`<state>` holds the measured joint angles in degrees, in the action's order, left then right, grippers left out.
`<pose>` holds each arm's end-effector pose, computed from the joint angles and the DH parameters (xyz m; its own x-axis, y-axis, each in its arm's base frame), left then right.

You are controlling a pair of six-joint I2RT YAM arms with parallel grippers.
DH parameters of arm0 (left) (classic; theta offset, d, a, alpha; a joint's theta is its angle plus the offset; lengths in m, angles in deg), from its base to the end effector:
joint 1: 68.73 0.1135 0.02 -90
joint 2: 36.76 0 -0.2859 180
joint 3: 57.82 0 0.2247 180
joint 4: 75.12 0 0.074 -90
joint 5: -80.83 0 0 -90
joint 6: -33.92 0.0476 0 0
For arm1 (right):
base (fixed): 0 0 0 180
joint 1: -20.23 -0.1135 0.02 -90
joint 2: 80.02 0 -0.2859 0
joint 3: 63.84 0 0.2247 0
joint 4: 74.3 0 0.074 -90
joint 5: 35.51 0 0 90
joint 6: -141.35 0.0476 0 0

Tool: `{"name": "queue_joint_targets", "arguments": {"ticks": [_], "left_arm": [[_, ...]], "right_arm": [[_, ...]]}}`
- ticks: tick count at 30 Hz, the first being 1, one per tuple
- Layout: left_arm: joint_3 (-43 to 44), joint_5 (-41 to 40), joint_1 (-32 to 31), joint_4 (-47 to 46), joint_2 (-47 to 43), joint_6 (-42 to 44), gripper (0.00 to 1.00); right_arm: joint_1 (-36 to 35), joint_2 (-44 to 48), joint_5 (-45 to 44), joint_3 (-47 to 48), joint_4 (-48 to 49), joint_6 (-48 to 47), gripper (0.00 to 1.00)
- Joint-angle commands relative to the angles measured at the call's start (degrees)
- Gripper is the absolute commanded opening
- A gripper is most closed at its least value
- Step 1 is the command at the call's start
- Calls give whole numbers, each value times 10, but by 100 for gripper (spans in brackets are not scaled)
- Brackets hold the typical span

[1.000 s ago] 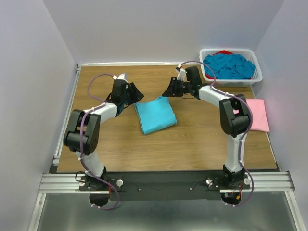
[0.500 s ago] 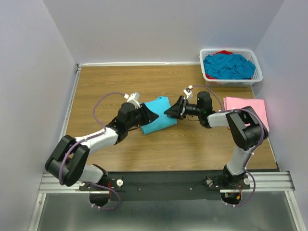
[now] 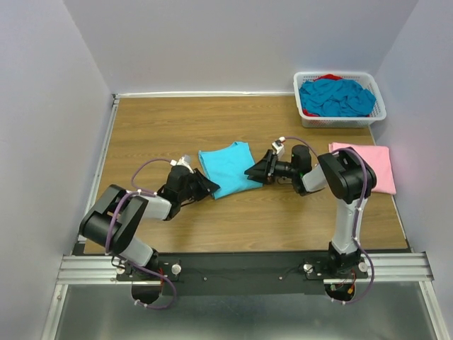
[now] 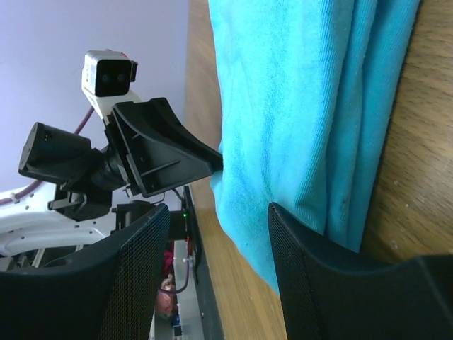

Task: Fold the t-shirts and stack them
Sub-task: Fold the tshirt

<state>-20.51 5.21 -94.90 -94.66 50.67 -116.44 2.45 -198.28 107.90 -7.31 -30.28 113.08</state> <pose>0.2233 -0.1229 0.1656 -0.7639 -0.5627 -0.3160 -0.0907 0.5783 -0.8108 0.3305 0.1461 0.1363 -0.9390 0.2502 -0.2361 -0.1761 0.2400 0.9547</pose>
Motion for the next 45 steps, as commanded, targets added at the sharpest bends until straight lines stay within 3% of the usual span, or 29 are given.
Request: {"name": "queue_joint_targets", "arguments": {"ticks": [1,5,11,15,20,22,27,35,39,45], "left_arm": [[-9,21,6,-36,-9,-10,32],[-3,-4,6,19,-104,10,34],[66,-167,9,203,-285,100,46],[128,-259,20,308,-359,170,51],[178,-338,24,377,-425,245,56],[183,-350,24,387,-440,260,58],[182,-395,24,395,-478,289,75],[163,-432,25,378,-510,355,98],[154,-428,26,366,-514,377,99],[131,-395,26,353,-512,386,98]], "right_arm": [[7,36,-1,-11,-12,-2,65],[-1,100,-3,0,-13,33,65],[-66,145,-50,26,-15,77,66],[-121,117,-75,48,-17,78,66],[-133,28,-132,37,-17,83,67],[-134,-30,-135,37,-16,93,66],[-132,-88,-151,25,-11,94,66],[-120,20,-145,49,-31,103,66],[-93,50,-160,107,-61,93,65],[-52,-16,-201,192,-96,76,66]]}}
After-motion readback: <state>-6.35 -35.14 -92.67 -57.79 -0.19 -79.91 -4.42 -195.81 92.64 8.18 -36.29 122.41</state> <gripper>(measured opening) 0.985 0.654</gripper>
